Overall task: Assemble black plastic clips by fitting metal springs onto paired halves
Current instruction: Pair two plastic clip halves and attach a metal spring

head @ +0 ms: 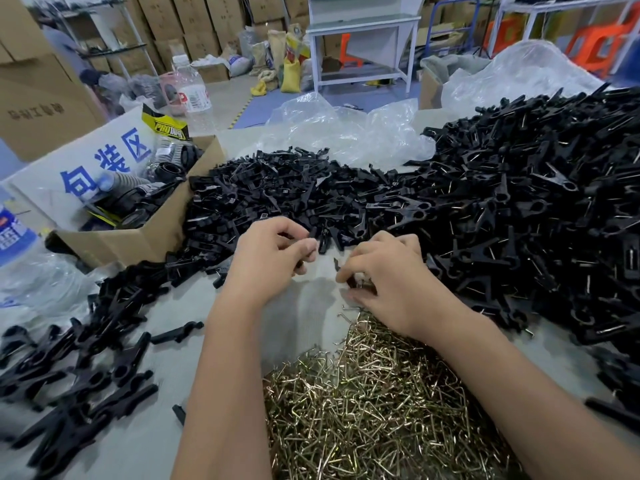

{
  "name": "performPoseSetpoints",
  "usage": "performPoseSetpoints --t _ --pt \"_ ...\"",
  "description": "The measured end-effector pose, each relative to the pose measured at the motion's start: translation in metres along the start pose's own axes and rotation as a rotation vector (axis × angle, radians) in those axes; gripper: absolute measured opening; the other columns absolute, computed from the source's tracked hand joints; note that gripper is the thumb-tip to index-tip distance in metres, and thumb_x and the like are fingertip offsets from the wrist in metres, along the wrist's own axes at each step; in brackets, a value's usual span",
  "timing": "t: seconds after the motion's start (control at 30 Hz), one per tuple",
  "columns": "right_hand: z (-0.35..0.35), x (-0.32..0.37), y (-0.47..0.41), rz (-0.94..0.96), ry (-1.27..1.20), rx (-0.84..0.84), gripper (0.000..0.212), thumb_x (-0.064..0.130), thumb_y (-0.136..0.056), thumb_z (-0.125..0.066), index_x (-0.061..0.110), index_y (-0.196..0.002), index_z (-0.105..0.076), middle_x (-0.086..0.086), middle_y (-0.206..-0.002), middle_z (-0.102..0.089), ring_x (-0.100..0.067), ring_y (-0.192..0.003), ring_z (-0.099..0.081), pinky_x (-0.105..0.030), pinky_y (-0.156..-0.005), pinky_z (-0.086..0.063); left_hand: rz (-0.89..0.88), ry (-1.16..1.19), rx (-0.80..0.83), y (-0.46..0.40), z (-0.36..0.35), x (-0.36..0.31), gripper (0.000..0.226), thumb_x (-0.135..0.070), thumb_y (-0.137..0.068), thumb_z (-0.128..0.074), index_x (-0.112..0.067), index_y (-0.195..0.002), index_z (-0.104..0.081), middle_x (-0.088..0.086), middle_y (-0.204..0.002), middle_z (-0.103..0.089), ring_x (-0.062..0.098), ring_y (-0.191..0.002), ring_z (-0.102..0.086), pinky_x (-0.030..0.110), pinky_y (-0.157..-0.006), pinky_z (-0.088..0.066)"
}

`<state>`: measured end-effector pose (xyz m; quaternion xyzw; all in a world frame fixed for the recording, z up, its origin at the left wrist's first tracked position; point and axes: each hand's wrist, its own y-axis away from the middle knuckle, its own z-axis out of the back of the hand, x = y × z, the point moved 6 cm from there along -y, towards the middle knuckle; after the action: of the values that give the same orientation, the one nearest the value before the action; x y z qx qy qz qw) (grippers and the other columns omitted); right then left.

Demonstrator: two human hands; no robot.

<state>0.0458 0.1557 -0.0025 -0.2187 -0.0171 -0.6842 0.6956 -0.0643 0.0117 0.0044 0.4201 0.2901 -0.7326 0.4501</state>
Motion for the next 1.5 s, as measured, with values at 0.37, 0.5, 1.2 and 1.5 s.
performPoseSetpoints --t 0.37,0.5,1.2,1.5 --pt "0.021 -0.025 -0.001 -0.22 -0.959 -0.254 0.024 -0.009 -0.087 -0.075 0.014 -0.093 -0.079 -0.006 -0.092 -0.078 -0.021 -0.084 -0.077 -0.036 -0.077 -0.064 0.212 0.524 0.206 0.008 -0.016 -0.002 0.012 0.0 -0.098 -0.064 -0.002 -0.102 -0.075 0.015 -0.087 -0.078 0.014 -0.067 -0.072 0.016 -0.059 -0.056" --pt "0.021 -0.025 -0.001 -0.147 -0.949 -0.2 0.021 -0.004 -0.085 -0.08 0.016 -0.092 -0.082 -0.003 -0.09 -0.08 -0.021 -0.087 -0.075 -0.034 -0.081 -0.06 0.217 0.505 0.191 0.008 -0.017 -0.002 0.019 -0.001 -0.097 -0.067 -0.007 -0.087 -0.082 0.012 -0.078 -0.072 0.012 -0.066 -0.069 0.016 -0.059 -0.055" --pt "0.026 -0.023 0.002 -0.113 -0.97 -0.312 0.025 -0.005 -0.077 -0.086 0.019 -0.08 -0.08 0.0 -0.094 -0.073 -0.029 -0.083 -0.074 -0.04 -0.079 -0.064 0.059 0.42 0.244 0.01 -0.022 -0.015 0.011 -0.008 -0.094 -0.072 -0.01 -0.092 -0.082 0.009 -0.076 -0.075 0.01 -0.059 -0.064 0.015 -0.058 -0.052" --pt "0.033 -0.027 0.008 -0.159 -0.816 -0.455 0.021 0.01 -0.073 -0.094 0.016 -0.074 -0.074 -0.001 -0.069 -0.072 -0.021 -0.061 -0.066 -0.032 -0.055 -0.055 -0.143 0.335 0.233 0.014 -0.018 -0.029 0.035 -0.004 -0.066 -0.091 -0.012 -0.098 -0.08 -0.01 -0.077 -0.072 -0.002 -0.07 -0.063 0.009 -0.051 -0.045"
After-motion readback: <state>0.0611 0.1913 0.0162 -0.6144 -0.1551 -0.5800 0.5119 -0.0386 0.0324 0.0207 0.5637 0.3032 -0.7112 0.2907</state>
